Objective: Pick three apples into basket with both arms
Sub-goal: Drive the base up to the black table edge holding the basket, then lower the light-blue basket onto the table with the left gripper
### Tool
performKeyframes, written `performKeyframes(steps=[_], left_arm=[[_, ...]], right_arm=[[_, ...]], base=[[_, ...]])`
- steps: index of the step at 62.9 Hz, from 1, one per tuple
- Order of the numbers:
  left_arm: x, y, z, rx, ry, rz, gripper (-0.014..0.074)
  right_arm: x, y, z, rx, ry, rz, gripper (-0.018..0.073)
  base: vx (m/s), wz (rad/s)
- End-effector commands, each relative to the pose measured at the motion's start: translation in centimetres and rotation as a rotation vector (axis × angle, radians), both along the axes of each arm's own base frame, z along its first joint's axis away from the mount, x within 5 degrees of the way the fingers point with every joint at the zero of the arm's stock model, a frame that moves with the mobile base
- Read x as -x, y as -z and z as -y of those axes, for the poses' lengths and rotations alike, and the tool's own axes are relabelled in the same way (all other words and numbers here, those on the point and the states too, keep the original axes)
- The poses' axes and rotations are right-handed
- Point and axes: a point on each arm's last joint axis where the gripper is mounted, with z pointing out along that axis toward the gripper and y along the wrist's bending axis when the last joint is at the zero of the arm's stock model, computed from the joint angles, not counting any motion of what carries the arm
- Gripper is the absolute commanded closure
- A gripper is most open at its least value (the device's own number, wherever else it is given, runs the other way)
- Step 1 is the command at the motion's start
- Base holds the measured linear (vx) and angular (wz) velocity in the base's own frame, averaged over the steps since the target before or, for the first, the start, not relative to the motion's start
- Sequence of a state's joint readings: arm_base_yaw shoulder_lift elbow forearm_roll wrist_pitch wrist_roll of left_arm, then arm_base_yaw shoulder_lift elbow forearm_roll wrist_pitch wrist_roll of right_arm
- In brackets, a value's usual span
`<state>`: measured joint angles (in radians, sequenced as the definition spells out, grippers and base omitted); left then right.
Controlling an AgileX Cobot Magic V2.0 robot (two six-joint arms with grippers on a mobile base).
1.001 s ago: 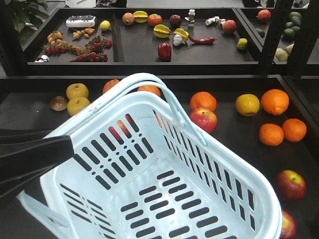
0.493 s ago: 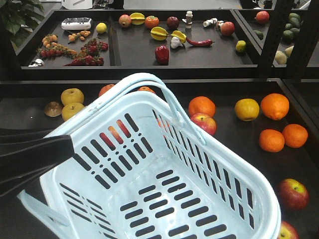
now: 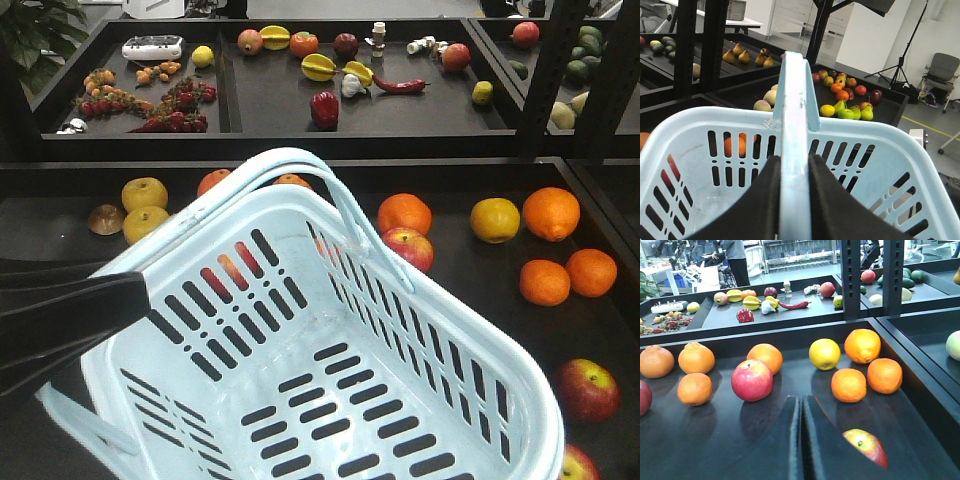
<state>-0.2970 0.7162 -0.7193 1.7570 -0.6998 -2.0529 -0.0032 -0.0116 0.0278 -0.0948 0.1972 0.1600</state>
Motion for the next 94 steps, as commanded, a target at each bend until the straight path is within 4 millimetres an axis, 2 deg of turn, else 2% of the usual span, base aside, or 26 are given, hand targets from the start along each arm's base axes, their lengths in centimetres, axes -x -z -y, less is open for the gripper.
performKeyframes(steps=[1, 73, 81, 88, 94], left_arm=[[-0.1, -0.9, -0.2, -0.002, -0.034, 0.040, 0.0602], [-0.3, -0.9, -0.1, 0.000, -0.033, 0.030, 0.0603], [-1.5, -0.3, 0.2, -0.017, -0.035, -0.012, 0.0603], [-3.4, 0.9, 0.9, -0.058, -0.027, -0.065, 0.0603], [-5.1, 1.2, 1.6, -0.106, 0.007, -0.065, 0.0603]], right_arm=[[0.0, -0.3, -0.1, 0.017, -0.009, 0.075, 0.0564], [0.0, -0.3, -0.1, 0.017, -0.009, 0.075, 0.0564], [0.0, -0.3, -0.1, 0.017, -0.009, 0.075, 0.0564], [0.0, -0.3, -0.1, 0.017, -0.009, 0.075, 0.0564], [0.0, -0.3, -0.1, 0.017, -0.009, 0.075, 0.0564]], base=[[0.00, 0.00], [0.00, 0.00], [0.00, 0.00], [0.00, 0.00], [0.00, 0.00]])
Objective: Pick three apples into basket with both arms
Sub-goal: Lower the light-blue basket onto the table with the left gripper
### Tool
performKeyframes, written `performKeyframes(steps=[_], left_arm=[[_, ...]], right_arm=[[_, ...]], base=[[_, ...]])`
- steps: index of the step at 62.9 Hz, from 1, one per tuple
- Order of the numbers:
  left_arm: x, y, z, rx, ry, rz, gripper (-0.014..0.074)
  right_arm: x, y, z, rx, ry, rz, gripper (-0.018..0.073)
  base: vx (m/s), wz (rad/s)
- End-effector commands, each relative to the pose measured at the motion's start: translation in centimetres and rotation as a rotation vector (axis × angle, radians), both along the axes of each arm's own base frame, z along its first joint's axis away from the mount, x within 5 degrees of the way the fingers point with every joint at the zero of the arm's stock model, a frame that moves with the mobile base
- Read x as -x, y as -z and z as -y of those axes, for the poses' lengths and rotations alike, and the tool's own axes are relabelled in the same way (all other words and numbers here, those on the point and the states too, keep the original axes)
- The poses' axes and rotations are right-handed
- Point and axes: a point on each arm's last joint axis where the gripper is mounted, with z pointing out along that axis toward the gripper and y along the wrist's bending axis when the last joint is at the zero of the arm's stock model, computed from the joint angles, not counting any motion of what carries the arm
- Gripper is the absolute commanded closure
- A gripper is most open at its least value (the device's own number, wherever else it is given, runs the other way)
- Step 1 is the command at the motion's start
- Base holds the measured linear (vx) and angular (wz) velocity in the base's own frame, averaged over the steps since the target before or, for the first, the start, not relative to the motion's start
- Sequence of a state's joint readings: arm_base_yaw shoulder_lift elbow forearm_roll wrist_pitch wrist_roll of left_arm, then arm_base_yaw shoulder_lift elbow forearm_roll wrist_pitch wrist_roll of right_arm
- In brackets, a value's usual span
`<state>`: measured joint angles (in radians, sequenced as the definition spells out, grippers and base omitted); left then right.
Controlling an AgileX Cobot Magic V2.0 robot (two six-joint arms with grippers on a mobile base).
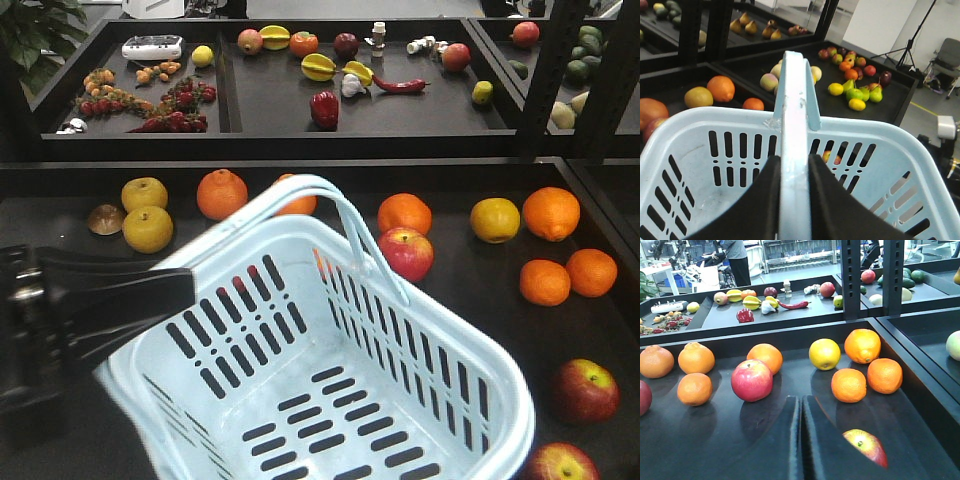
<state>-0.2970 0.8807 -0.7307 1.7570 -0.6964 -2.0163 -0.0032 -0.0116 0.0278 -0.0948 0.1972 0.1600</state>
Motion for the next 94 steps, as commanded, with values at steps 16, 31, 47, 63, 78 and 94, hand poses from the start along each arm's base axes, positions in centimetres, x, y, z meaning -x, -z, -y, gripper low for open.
performKeyframes(steps=[16, 31, 47, 63, 78, 94], left_arm=[[-7.8, -2.5, 3.2, -0.120, 0.147, 0.114, 0.0603], [-13.5, -1.2, 6.3, -0.137, 0.392, 0.101, 0.0603], [-19.3, 1.0, 8.3, -0.110, 0.550, 0.056, 0.0603], [-22.9, 2.6, 5.6, -0.106, 0.487, 0.028, 0.0603], [-24.2, 3.8, 4.3, -0.124, 0.451, 0.040, 0.0603], [-24.7, 5.8, 4.4, -0.109, 0.499, -0.011, 0.0603]], right_arm=[[0.0, -0.3, -0.1, 0.017, -0.009, 0.075, 0.0564], [0.0, -0.3, -0.1, 0.017, -0.009, 0.075, 0.0564], [0.0, -0.3, -0.1, 0.017, -0.009, 0.075, 0.0564], [0.0, -0.3, -0.1, 0.017, -0.009, 0.075, 0.0564], [0.0, -0.3, -0.1, 0.017, -0.009, 0.075, 0.0564], [0.0, -0.3, -0.1, 0.017, -0.009, 0.075, 0.0564]], base=[[0.00, 0.00], [0.00, 0.00], [0.00, 0.00], [0.00, 0.00], [0.00, 0.00], [0.00, 0.00]])
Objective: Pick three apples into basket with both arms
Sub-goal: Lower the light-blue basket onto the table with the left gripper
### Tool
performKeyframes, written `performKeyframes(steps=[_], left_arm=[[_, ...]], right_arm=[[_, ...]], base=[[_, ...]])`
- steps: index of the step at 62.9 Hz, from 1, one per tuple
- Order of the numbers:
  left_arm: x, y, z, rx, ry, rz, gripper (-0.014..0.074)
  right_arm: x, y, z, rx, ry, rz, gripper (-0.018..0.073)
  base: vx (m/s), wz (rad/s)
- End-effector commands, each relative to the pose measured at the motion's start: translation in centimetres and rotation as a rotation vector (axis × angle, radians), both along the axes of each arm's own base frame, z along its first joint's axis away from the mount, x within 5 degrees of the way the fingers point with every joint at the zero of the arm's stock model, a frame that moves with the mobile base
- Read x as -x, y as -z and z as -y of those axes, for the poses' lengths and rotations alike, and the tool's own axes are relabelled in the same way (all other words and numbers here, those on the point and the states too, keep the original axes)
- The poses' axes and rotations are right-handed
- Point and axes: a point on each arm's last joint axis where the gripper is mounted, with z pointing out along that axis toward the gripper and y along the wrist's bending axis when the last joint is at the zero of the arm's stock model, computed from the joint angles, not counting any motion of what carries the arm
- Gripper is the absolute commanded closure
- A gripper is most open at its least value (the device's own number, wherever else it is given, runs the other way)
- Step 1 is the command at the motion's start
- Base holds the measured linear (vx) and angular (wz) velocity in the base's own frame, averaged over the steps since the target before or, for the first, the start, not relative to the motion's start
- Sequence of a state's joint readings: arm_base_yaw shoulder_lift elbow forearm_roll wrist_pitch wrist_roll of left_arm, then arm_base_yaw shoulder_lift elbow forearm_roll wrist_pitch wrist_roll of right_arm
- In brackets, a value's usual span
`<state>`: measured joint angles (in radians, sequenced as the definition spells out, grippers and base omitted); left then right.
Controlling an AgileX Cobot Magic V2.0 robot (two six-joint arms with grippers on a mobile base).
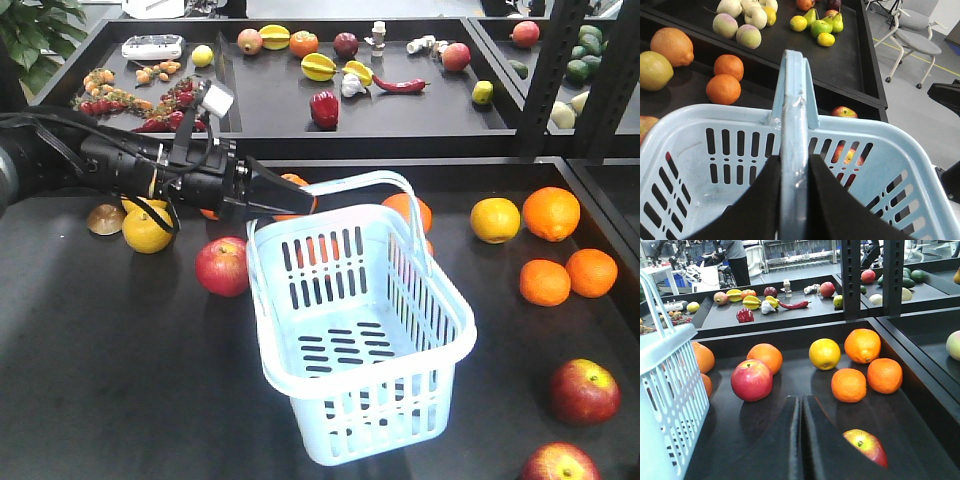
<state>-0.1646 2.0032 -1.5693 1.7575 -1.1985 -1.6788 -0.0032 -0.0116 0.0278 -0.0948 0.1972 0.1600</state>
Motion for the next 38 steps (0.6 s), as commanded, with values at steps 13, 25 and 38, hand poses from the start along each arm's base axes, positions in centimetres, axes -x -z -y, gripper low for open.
performKeyframes(steps=[13, 25, 38], left_arm=[[0.2, -1.6, -1.6, 0.008, 0.051, 0.059, 0.0603], [0.3, -1.5, -1.7, 0.012, 0.072, 0.065, 0.0603], [0.3, -1.5, -1.7, 0.011, 0.072, 0.067, 0.0598]], right_arm=[[0.0, -0.3, -0.1, 0.017, -0.009, 0.075, 0.0564], [0.0, -0.3, -0.1, 0.017, -0.009, 0.075, 0.0564], [0.0, -0.3, -0.1, 0.017, -0.009, 0.075, 0.0564]], base=[[0.00, 0.00], [0.00, 0.00], [0.00, 0.00]])
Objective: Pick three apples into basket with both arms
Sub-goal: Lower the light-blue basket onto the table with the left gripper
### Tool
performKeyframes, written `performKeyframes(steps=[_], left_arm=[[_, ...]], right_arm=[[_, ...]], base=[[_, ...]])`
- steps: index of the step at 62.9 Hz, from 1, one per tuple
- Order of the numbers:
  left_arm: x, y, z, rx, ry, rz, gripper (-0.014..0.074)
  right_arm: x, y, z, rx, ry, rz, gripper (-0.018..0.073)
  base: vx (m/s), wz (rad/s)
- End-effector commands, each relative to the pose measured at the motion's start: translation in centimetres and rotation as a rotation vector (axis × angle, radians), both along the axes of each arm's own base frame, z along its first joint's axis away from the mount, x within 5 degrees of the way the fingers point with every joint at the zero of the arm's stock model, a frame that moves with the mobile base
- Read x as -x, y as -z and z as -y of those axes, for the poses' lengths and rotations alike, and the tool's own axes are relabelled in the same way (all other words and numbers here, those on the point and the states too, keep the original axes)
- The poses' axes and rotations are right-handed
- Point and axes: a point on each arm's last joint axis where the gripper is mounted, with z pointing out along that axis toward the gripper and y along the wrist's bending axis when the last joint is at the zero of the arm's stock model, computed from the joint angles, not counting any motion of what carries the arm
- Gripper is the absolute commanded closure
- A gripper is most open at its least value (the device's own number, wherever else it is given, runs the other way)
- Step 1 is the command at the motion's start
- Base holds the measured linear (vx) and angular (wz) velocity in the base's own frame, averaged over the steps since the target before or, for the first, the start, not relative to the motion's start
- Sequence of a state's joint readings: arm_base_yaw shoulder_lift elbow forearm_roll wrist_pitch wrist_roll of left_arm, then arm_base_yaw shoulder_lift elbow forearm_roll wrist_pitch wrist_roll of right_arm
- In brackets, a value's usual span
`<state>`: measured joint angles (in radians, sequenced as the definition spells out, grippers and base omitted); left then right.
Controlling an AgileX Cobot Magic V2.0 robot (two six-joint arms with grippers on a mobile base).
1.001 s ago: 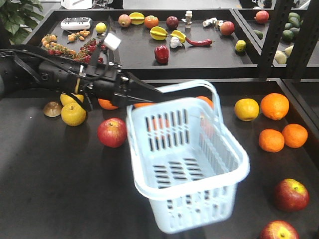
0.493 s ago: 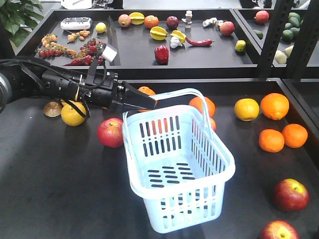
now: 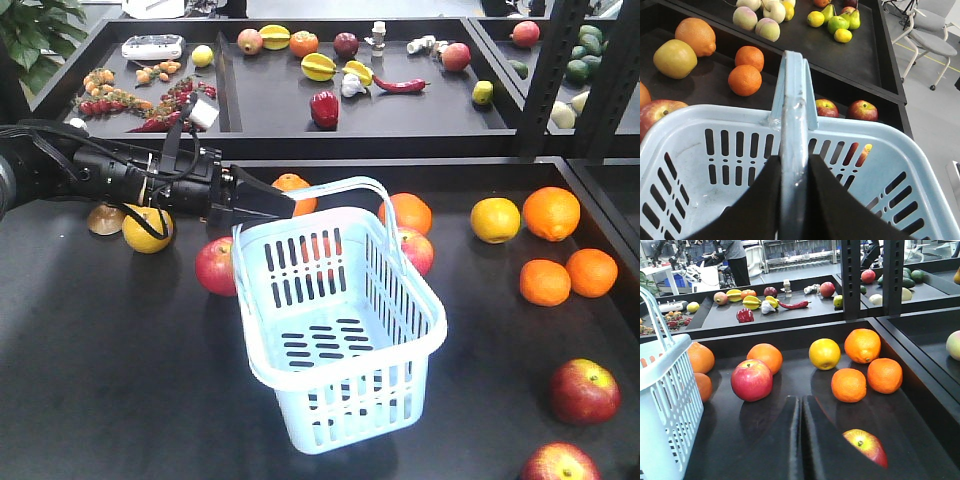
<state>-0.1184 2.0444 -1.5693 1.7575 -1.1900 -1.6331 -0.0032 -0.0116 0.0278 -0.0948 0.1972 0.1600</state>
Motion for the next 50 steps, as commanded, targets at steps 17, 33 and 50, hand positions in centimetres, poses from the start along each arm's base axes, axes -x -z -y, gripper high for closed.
performKeyframes(steps=[17, 33, 50], left_arm=[[1.61, -3.31, 0.13, 0.026, 0.112, 0.056, 0.0473], [1.65, -3.32, 0.13, 0.040, 0.088, -0.040, 0.0129], [2.06, -4.07, -0.11, 0.055, 0.087, -0.092, 0.0041]], right_arm=[[-0.02, -0.33, -0.06, 0.017, -0.009, 0.075, 0.0564], [-0.02, -0.33, -0.06, 0.017, -0.009, 0.075, 0.0564], [-0.02, -0.33, -0.06, 0.017, -0.009, 0.075, 0.0564]], base=[[0.00, 0.00], [0.00, 0.00], [0.00, 0.00]])
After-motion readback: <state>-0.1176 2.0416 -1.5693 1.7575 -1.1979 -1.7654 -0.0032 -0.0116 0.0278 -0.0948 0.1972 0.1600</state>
